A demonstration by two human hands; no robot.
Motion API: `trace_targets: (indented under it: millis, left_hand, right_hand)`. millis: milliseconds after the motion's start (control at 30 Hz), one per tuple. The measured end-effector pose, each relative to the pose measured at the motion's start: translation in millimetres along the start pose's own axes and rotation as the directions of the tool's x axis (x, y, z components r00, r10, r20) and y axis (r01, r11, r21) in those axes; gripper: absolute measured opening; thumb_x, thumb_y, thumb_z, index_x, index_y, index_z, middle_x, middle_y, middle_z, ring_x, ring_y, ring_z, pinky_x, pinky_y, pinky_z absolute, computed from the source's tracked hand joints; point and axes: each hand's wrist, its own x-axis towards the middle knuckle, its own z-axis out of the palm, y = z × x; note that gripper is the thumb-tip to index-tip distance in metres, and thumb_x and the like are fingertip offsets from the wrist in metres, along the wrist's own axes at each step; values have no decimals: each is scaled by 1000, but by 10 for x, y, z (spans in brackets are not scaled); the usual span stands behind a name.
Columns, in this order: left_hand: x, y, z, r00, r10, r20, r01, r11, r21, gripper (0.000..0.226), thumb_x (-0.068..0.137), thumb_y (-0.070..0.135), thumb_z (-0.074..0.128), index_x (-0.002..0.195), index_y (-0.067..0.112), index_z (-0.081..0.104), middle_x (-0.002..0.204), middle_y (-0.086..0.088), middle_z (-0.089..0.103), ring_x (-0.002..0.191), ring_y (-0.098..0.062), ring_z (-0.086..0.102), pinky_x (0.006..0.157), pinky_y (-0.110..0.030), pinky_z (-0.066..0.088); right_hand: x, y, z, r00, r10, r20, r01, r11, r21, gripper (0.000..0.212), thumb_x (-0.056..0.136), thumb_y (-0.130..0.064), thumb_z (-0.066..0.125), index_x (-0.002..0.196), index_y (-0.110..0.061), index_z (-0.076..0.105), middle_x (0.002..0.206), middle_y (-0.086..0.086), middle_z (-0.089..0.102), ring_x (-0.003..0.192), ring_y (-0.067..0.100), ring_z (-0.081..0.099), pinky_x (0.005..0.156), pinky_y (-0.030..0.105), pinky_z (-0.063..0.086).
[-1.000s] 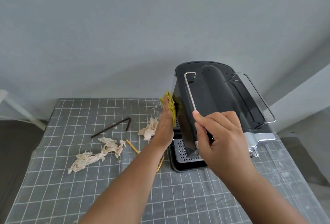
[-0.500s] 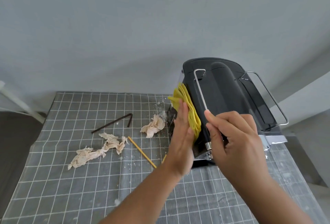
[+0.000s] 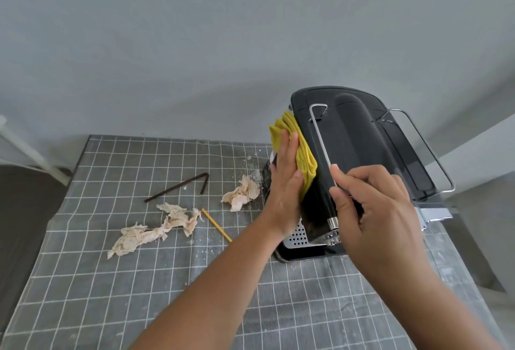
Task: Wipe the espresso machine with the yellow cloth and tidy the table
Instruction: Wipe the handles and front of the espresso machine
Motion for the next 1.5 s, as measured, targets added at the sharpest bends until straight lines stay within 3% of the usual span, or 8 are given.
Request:
trace_targets:
  millis: [300, 567, 767, 933, 1133, 1300, 1400, 1500]
  left_hand:
    - [42, -619, -83, 969, -243, 49, 244, 970, -12, 49, 103, 43, 12, 149, 54, 0, 164, 18, -2, 151, -4, -5, 121, -56, 0]
    - [-206, -931, -182, 848, -514, 130, 505, 858, 95, 55, 105, 20, 16, 155, 31, -6, 164, 6, -3, 151, -10, 0, 118, -23, 3]
    - [-240, -819, -31, 825, -565, 18, 565, 821, -81, 63, 97, 53, 18, 154, 35, 0, 164, 11, 3, 150, -6, 3, 125, -41, 6]
    - [-235, -357, 59, 916, -400, -26, 390, 904, -176, 50, 107, 35, 22, 155, 39, 6, 162, 22, 3, 147, 6, 1, 124, -34, 5]
    - [-153, 174, 49, 994, -94, -51, 86, 985, -146, 52, 105, 22, 27, 155, 24, 12, 165, 7, 4, 151, -5, 2, 124, -42, 7]
    - [-298, 392, 120, 990, 141, 13, -140, 988, -72, 61, 103, 27, 28, 153, 0, 8, 165, -10, 3, 153, -27, 0, 121, -56, 10]
    - [-481, 391, 127, 977, 205, 64, -207, 978, 30, 69, 103, 44, 20, 151, -6, 18, 164, -14, 11, 152, -32, 5, 121, -54, 11]
    - [-680, 283, 117, 952, 303, 54, -305, 951, 52, 63, 103, 40, 28, 144, -9, 33, 159, -20, 24, 150, -38, 14, 120, -55, 17]
  right_hand:
    - [-10, 21, 0, 1000, -10, 11, 10, 1000, 13, 29, 88, -15, 56, 113, -9, 69, 85, -2, 60, 74, 22, 49, 66, 27, 41]
    - [3, 17, -6, 1000, -17, 9, 17, 1000, -3, 29, 87, -13, 57, 112, -8, 70, 83, -2, 61, 73, 20, 47, 67, 22, 37]
    - [3, 26, 1, 1000, -15, 4, 15, 1000, -12, 28, 87, -13, 58, 110, -7, 71, 83, -2, 62, 72, 21, 47, 67, 15, 35]
    - [-3, 28, -2, 1000, -22, 4, 22, 1000, -15, 28, 87, -13, 57, 111, -5, 70, 84, -1, 63, 72, 21, 48, 65, 19, 36]
    - [-2, 24, -1, 1000, -26, -7, 26, 1000, -5, 28, 86, -12, 58, 110, -6, 70, 85, -1, 63, 72, 21, 48, 66, 25, 39]
    - [9, 31, -27, 1000, -21, 19, 21, 1000, 3, 27, 87, -13, 58, 110, -7, 70, 87, -1, 63, 74, 21, 49, 68, 21, 39]
    - [16, 31, -61, 998, -12, 69, 11, 1000, 18, 28, 88, -13, 55, 112, -9, 70, 90, -3, 62, 77, 20, 49, 72, 13, 35]
    - [32, 34, -116, 993, -15, 118, 14, 1000, 12, 29, 90, -14, 52, 113, -10, 69, 90, -4, 61, 78, 18, 49, 72, 11, 34]
